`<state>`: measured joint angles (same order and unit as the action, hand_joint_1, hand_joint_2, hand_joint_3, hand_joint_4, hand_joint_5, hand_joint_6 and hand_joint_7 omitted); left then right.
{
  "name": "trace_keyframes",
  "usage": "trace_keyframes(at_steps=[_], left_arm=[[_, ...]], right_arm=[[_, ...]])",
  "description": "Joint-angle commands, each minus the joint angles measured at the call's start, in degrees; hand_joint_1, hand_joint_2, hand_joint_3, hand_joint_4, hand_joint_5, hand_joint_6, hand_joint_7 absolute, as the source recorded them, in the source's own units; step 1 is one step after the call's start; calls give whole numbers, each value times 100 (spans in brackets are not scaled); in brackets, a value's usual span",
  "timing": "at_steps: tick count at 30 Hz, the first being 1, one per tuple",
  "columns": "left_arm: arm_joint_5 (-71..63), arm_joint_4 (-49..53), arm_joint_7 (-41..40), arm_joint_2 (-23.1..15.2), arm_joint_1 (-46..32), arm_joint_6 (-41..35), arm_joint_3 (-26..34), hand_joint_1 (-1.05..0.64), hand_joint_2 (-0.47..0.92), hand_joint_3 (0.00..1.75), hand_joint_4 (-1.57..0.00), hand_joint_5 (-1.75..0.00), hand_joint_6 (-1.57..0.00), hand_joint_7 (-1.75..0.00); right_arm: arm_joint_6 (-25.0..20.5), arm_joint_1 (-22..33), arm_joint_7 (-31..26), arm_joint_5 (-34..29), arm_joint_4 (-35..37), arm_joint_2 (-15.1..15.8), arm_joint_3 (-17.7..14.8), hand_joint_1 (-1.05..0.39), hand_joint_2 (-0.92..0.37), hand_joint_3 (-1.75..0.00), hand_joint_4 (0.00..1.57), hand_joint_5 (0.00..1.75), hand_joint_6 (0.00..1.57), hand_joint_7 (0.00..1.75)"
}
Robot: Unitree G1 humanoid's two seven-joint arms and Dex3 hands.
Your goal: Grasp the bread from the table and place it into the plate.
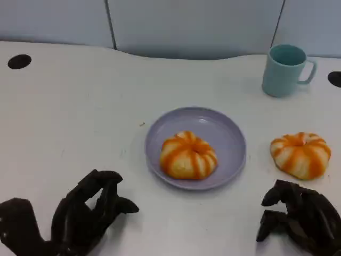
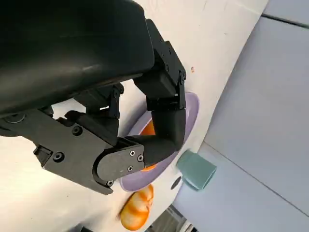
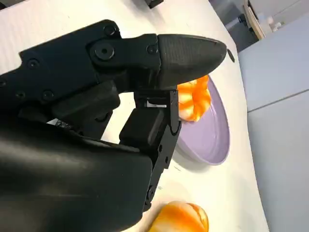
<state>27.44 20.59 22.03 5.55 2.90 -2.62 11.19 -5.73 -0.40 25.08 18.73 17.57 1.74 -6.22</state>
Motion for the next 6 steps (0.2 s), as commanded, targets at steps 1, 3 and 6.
trace_keyframes(at_steps=[1, 3, 6], left_arm=[[-29, 95, -119, -5, 109, 67, 114, -45, 60, 81, -75, -150, -64, -134], [-33, 115, -114, 2, 133, 68, 135, -46, 59, 81, -75, -151, -64, -134], [-23, 279, 47, -26, 214, 172, 161, -46, 57, 82, -76, -150, -67, -131]], right_arm=[[39, -40, 43, 31, 212, 127, -130, -42, -92, -41, 122, 113, 110, 108], [48, -54, 48, 18, 240, 128, -140, -42, -92, -41, 122, 112, 110, 107], [92, -78, 83, -12, 275, 145, -133, -42, -92, -40, 122, 112, 109, 106]])
